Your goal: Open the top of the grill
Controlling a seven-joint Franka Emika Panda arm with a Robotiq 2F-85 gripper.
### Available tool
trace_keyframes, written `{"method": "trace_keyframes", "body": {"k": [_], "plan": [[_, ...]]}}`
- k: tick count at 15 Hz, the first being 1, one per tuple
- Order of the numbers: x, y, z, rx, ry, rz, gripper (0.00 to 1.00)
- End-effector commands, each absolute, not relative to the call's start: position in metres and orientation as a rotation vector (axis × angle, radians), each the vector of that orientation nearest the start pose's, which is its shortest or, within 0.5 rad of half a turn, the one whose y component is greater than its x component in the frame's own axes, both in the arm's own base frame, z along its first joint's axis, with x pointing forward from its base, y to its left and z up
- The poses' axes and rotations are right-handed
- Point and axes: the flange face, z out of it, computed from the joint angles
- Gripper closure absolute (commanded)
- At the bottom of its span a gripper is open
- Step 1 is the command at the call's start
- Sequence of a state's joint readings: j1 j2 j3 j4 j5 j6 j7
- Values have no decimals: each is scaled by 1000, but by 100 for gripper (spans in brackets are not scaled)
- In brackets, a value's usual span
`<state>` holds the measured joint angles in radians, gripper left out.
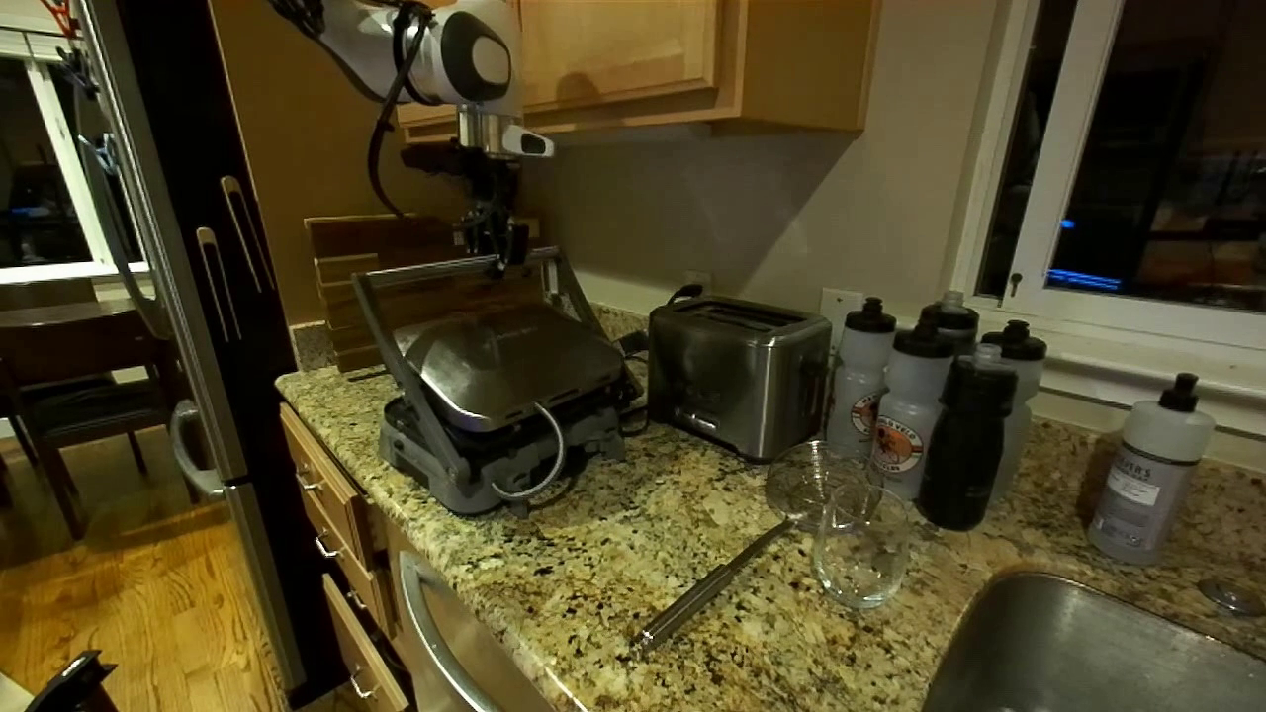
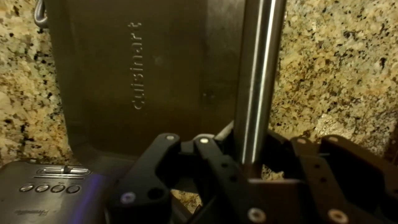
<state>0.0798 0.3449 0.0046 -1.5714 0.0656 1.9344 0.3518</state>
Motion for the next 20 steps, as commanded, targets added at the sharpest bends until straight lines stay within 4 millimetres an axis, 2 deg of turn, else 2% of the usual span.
{"method": "trace_keyframes", "body": {"k": [1,4,5,10,14,16,20], "plan": [[640,23,475,-3031,507,-52,93],[633,9,484,-3019,545,-75,93],[652,25,469,-3030,524,-52,93],[655,35,462,-3032,504,-43,91],[656,34,462,-3032,504,-43,91],[655,34,462,-3034,511,-45,95],[644,3,481,-3053,603,-106,95]]}}
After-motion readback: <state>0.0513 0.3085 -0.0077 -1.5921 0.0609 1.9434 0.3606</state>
